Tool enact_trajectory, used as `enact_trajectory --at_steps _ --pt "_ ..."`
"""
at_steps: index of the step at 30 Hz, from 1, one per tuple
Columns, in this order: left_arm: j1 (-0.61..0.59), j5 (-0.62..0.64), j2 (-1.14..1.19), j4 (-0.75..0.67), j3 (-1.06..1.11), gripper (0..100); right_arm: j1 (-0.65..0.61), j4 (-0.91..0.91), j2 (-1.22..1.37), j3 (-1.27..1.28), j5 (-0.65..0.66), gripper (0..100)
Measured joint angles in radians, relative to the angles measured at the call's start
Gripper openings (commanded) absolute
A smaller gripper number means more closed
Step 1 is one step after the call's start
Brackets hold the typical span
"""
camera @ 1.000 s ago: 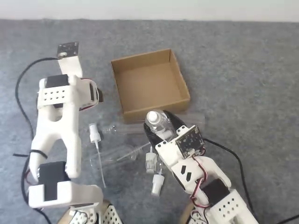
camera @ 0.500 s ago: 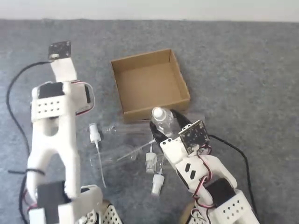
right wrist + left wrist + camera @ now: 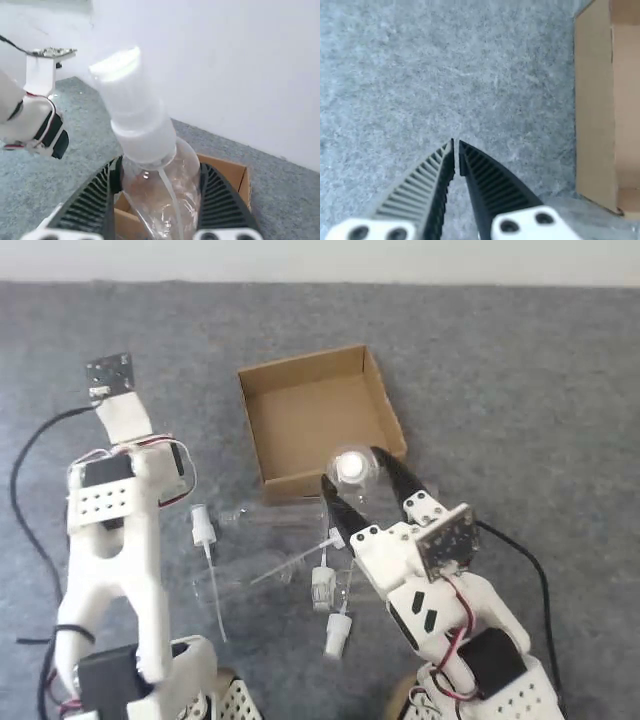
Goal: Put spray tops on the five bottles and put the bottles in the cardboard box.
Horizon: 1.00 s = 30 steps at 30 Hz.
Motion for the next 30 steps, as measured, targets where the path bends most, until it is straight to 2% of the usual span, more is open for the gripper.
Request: enact_trajectory --at_steps 4,8,11,18,30 --pt "0.000 0.021 0.000 -0.074 0.048 1 0.000 0.000 0.043 -0.089 0.000 4.0" --pt "-0.014 0.026 0.000 -0.150 0.106 1 0.000 -0.006 0.198 -0.195 0.000 4.0" --pt "-0.057 0.035 0.000 -0.186 0.110 1 0.000 -0.084 0.322 -0.249 0.000 4.0" --pt "-0.071 0.035 0.000 -0.189 0.110 1 0.000 -0.328 0.626 -0.318 0.000 4.0" --pt "-0.072 0.035 0.000 -0.192 0.110 1 0.000 -0.466 1.189 -0.566 0.000 4.4"
